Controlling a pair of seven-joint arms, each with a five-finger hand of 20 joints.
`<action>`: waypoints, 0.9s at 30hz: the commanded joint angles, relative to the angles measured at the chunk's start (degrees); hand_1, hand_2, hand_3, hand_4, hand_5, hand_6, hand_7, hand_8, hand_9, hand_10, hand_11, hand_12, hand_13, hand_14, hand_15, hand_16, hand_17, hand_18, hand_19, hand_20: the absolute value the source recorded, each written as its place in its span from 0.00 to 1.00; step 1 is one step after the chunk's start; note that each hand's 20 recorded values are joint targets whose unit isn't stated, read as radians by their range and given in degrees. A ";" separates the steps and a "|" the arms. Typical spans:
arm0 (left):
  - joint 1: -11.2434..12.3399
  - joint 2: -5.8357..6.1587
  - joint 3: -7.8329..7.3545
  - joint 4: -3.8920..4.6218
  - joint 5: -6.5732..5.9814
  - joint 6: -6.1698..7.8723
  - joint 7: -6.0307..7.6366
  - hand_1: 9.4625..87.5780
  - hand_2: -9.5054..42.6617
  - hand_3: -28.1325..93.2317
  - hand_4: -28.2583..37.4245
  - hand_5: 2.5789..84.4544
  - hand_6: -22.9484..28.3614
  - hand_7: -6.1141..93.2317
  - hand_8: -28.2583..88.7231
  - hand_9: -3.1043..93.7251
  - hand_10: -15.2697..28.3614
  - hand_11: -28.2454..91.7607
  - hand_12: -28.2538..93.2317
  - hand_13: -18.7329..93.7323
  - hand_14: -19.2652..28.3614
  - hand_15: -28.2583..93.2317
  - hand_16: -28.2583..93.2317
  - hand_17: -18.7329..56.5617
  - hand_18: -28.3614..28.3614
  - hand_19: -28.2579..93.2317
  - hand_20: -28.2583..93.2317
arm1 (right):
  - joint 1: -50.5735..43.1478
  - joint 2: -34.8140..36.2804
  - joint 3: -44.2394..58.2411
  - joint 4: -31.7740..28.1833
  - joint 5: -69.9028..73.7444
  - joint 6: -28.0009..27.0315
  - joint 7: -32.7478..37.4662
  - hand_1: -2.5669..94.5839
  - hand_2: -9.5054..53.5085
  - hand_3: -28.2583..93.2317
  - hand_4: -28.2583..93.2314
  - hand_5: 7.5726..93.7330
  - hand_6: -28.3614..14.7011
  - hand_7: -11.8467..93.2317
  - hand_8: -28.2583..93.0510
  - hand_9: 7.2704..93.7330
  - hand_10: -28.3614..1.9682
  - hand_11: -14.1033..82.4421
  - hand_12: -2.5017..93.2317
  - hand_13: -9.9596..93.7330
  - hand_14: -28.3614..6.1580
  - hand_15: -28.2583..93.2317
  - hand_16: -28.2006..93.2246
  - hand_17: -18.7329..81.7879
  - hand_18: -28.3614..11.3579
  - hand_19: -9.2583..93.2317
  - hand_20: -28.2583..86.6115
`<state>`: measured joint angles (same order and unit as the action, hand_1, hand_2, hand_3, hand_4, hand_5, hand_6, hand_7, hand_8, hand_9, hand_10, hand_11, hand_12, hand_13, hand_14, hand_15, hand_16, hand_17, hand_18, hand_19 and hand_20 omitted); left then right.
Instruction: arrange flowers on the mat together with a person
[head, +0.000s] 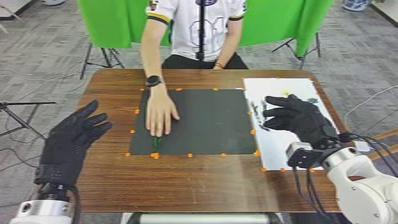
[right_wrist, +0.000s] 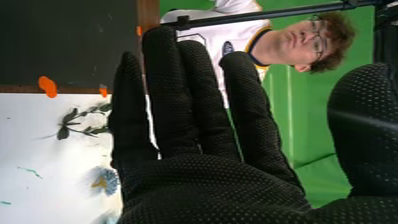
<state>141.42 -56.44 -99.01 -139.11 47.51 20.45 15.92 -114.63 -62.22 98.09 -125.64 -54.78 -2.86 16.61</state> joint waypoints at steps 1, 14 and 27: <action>0.36 -0.32 0.00 0.32 0.02 0.25 -0.56 0.16 0.30 0.87 0.00 0.43 0.62 0.20 0.16 0.39 0.82 0.45 0.31 0.38 0.98 0.67 0.15 0.15 0.93 0.68 0.42 | -0.72 -0.36 0.34 -0.46 0.19 -0.19 -0.05 0.26 0.23 0.81 0.02 0.52 0.57 0.25 0.14 0.55 0.34 0.38 0.19 0.54 0.30 0.68 0.31 0.33 0.13 0.70 0.39; 0.37 -0.19 -0.03 0.21 0.01 0.32 -0.41 0.16 0.30 0.87 0.00 0.44 0.62 0.19 0.16 0.39 0.81 0.45 0.31 0.38 0.98 0.67 0.15 0.15 0.93 0.68 0.42 | -0.39 -0.40 -0.27 -0.36 0.39 -0.40 0.01 0.26 0.23 0.81 0.02 0.52 0.57 0.25 0.14 0.55 0.34 0.38 0.19 0.54 0.29 0.68 0.31 0.33 0.13 0.70 0.39; 0.68 -0.03 0.15 0.21 -0.09 0.57 -0.07 0.16 0.30 0.88 0.00 0.43 0.62 0.20 0.16 0.39 0.82 0.45 0.31 0.38 0.98 0.67 0.15 0.15 0.93 0.68 0.42 | -0.36 -0.13 0.31 -0.46 -0.29 0.11 0.38 0.26 0.23 0.81 0.02 0.52 0.57 0.25 0.14 0.55 0.34 0.38 0.19 0.54 0.29 0.68 0.31 0.33 0.13 0.70 0.39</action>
<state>141.39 -56.43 -99.01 -139.10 47.51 20.45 15.90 -114.61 -62.44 98.03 -125.63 -54.33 -3.30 16.80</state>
